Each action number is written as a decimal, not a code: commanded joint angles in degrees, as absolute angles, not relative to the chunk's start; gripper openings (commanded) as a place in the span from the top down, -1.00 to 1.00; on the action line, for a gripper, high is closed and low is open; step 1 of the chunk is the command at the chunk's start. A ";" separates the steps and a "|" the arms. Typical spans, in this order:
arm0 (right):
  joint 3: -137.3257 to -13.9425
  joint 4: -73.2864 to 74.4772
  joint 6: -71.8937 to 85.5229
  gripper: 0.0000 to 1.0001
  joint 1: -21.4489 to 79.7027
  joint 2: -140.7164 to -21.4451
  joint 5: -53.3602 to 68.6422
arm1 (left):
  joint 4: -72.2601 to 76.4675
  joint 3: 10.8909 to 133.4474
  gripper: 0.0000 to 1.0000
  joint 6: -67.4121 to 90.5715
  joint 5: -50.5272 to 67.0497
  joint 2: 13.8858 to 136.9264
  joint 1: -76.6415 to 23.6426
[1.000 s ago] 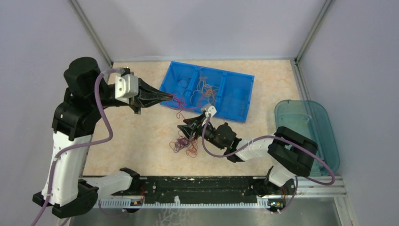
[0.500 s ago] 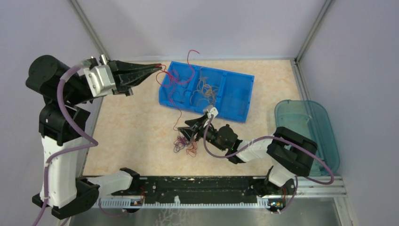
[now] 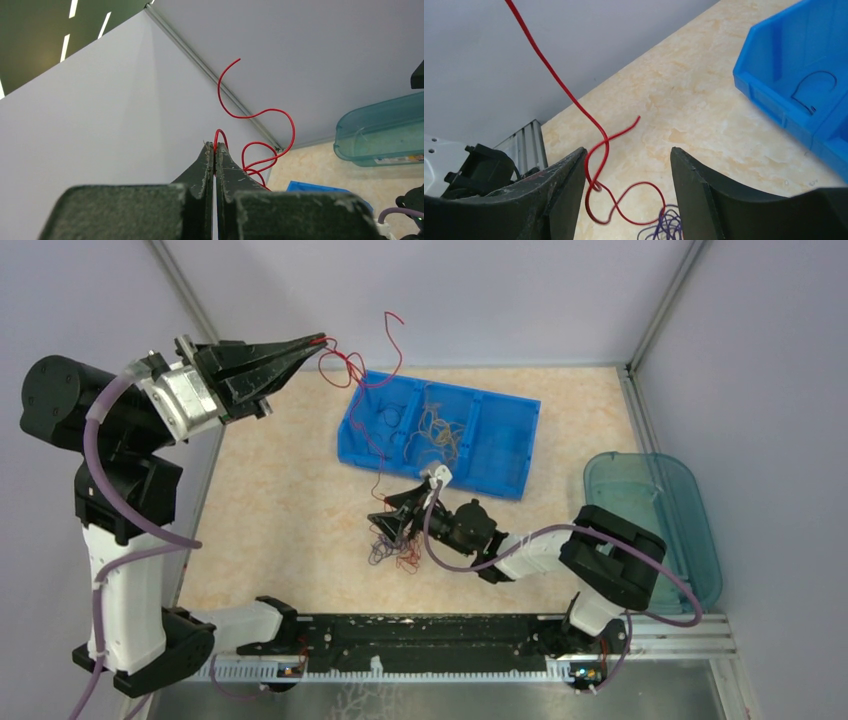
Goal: Untangle the cables
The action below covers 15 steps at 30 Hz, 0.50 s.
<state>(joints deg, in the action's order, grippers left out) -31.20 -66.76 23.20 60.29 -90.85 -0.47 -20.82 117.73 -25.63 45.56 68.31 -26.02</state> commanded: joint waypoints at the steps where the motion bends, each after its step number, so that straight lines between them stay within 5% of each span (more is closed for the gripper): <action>1: -36.33 -66.37 21.65 -0.23 61.17 -90.49 1.48 | -15.81 119.40 0.99 -26.33 44.15 69.06 -26.22; 15: -37.78 -71.08 25.59 -0.08 61.19 -103.32 0.06 | -4.06 128.05 1.00 -31.73 38.48 71.85 -26.17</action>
